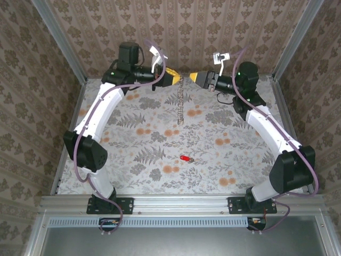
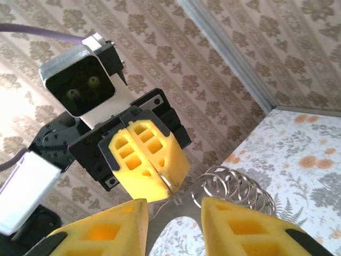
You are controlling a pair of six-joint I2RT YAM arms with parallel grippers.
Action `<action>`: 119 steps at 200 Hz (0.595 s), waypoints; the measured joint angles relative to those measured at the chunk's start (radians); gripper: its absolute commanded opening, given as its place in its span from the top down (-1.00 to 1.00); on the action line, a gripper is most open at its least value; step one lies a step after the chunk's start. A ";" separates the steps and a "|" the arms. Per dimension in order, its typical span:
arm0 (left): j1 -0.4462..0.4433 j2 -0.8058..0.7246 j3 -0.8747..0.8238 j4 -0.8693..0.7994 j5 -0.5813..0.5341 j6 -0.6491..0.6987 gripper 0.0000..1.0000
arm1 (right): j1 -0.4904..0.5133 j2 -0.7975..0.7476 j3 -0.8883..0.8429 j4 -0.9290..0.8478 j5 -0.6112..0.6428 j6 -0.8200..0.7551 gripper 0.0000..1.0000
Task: Put the keys on the keyring
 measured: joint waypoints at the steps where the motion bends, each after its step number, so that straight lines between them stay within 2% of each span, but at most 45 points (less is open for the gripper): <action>1: 0.000 0.000 -0.005 0.005 -0.002 -0.003 1.00 | 0.000 -0.001 -0.003 0.002 0.002 0.001 0.33; 48: -0.016 -0.064 -0.179 0.246 -0.090 -0.114 1.00 | 0.000 -0.064 -0.148 0.038 0.142 0.031 0.33; 119: -0.021 -0.160 -0.266 0.587 -0.154 -0.240 1.00 | -0.011 -0.163 -0.340 0.033 0.272 0.040 0.32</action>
